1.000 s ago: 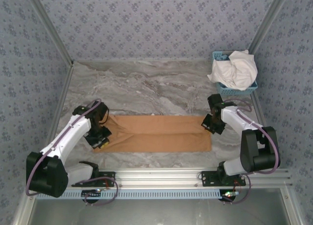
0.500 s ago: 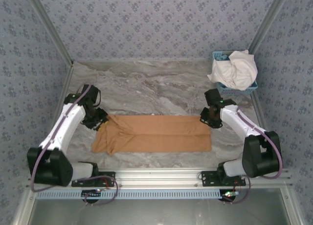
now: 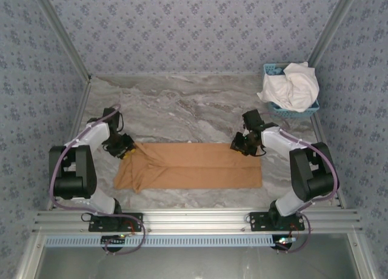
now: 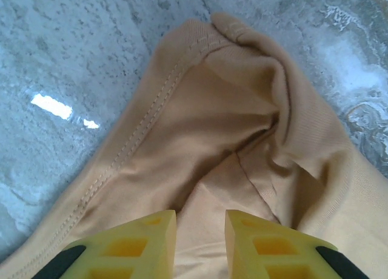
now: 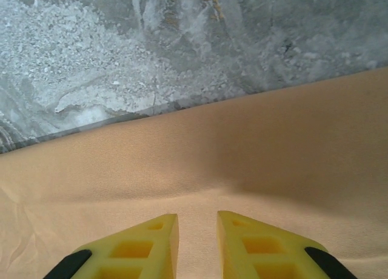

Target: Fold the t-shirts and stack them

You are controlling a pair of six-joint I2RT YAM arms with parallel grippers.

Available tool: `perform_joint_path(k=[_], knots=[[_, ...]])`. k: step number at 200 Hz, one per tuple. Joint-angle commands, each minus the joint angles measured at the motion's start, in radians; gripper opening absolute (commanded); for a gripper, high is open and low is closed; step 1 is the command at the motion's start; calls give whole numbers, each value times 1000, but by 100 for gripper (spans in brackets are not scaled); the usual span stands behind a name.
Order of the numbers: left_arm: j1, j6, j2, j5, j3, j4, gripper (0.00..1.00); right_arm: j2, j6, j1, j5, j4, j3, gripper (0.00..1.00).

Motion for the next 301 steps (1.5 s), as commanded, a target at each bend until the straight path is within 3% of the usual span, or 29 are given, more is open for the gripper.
perform_joint_path(k=[1,97,130,168,209,301], knots=[[2,53,25,27,-11,48,27,15,-17,-1,-32,12,20,25],[-17,43,45,52,-54,117,26,32,-11,6,-32,-3,34,24],[-26,41,48,37,-51,114,18,30,-8,6,-33,-5,33,22],[-33,31,-9,-8,-53,87,0,22,-8,6,-32,-11,32,21],[-37,4,-87,-48,-60,-17,0,19,-10,6,-33,-8,31,19],[-39,-140,-228,-17,-118,-158,0,37,-17,7,-48,1,30,15]])
